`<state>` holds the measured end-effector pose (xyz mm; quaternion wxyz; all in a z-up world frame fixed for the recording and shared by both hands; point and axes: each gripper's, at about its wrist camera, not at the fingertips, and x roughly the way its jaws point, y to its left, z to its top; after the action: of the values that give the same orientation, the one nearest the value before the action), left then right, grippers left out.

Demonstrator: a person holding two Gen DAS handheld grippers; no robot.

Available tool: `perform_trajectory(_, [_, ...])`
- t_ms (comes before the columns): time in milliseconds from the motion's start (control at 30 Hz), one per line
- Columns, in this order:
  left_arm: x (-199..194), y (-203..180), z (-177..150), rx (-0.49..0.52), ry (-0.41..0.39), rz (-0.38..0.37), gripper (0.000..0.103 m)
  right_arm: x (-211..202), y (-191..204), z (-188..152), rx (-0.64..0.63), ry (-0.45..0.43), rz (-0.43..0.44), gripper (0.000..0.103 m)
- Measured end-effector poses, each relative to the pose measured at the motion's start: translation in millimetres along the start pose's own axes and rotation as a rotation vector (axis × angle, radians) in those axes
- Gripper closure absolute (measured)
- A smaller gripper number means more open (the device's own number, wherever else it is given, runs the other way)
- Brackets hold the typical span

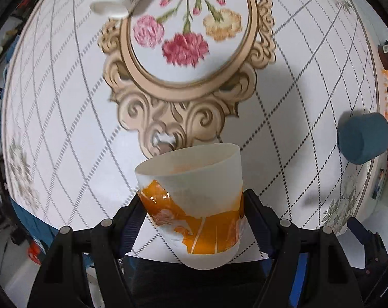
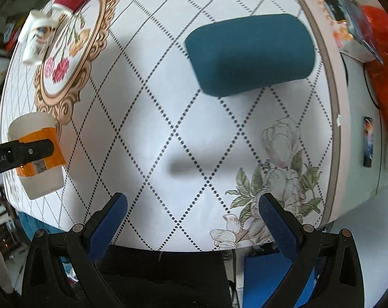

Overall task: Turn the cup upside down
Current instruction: 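Lift the orange-and-white cup with the left gripper and carry it, then lower the cup onto the table and open the left gripper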

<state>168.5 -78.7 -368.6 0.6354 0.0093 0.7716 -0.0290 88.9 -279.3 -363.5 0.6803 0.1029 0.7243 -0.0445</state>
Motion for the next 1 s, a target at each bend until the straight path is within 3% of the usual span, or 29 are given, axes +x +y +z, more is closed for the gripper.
perform_trajectory(300, [14.0,-11.3,-6.1,0.068,-0.044,0.086,0.030,6.0,3.5,-6.4,-0.021,0.012,-0.017,0.000])
perform_trajectory(533, [6.1,-27.6,19.1,0.116,-0.070,0.117,0.030,2.9,-2.6,1.4,0.008,0.008,-0.025,0.000])
perform_trajectory(800, [1.6,-18.4,32.0,0.100,-0.057,0.067,0.027,-0.8,2.3,16.7,0.031,-0.004,-0.036,0.000])
perform_trajectory(900, [4.8,-7.8,32.7,0.106,-0.051,0.032,0.015,-4.3,4.0,15.5,0.036,-0.010,-0.037,0.000])
perform_trajectory(1000, [4.7,-0.1,32.4,0.108,-0.054,0.021,0.014,-5.6,7.9,14.5,0.037,-0.012,-0.038,0.000])
